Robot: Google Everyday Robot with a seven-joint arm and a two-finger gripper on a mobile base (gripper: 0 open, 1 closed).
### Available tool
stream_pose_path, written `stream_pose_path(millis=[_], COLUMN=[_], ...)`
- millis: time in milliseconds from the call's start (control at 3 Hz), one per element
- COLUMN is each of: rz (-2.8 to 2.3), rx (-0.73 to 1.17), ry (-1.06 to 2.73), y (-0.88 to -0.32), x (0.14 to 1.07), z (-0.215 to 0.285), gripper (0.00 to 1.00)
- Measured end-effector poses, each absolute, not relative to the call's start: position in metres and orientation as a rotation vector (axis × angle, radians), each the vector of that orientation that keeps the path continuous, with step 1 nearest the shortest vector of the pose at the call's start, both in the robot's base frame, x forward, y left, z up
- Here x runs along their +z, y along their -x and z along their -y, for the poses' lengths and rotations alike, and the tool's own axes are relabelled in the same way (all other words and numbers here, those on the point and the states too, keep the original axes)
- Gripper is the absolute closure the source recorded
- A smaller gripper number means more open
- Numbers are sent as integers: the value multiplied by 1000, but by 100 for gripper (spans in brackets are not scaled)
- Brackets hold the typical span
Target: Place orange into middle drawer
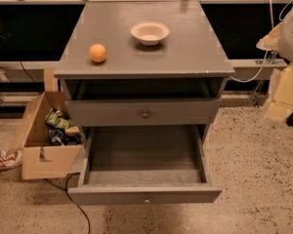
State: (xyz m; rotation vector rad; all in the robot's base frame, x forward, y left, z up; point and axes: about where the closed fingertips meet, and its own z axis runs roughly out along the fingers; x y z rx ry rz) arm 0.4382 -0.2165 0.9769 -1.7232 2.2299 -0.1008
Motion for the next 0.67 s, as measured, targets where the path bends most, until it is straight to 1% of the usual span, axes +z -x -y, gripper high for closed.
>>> stream_pose_path(millis=[333, 667], rz=[-2229, -2163], rx=[-101, -45], ry=[1723, 1673], y=[-438, -460], x=[977, 971], z=[216, 206], gripper=[0, 0])
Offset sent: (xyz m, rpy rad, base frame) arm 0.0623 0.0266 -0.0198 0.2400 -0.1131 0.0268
